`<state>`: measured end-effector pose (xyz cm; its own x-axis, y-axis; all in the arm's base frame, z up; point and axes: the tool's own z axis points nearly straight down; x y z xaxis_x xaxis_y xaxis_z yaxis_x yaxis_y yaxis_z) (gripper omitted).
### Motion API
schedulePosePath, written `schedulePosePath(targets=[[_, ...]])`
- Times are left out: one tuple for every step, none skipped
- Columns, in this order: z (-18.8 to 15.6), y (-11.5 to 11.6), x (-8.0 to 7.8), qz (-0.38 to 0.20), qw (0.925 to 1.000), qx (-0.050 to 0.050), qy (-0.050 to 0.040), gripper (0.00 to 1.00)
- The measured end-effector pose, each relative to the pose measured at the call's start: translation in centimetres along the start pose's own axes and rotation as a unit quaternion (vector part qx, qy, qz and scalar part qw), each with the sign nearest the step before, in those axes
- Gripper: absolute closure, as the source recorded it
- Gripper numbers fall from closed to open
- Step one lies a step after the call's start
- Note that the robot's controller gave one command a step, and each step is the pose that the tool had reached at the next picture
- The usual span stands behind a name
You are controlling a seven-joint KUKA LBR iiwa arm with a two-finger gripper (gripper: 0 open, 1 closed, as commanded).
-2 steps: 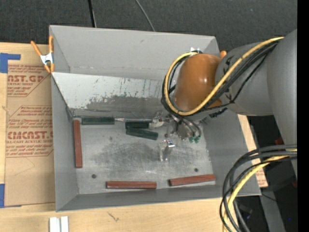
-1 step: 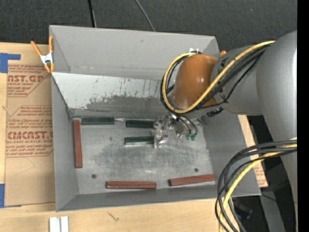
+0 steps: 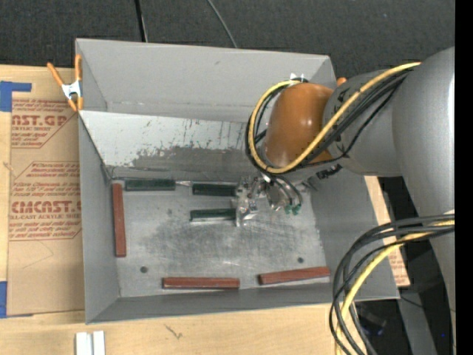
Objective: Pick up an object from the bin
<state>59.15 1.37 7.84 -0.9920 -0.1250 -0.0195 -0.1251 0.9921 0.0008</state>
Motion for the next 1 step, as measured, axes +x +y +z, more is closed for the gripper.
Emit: schedulePosePath(targets=[[-16.79,1.31,1.7,-0.013,0.9999,0.001,0.006,1.0]])
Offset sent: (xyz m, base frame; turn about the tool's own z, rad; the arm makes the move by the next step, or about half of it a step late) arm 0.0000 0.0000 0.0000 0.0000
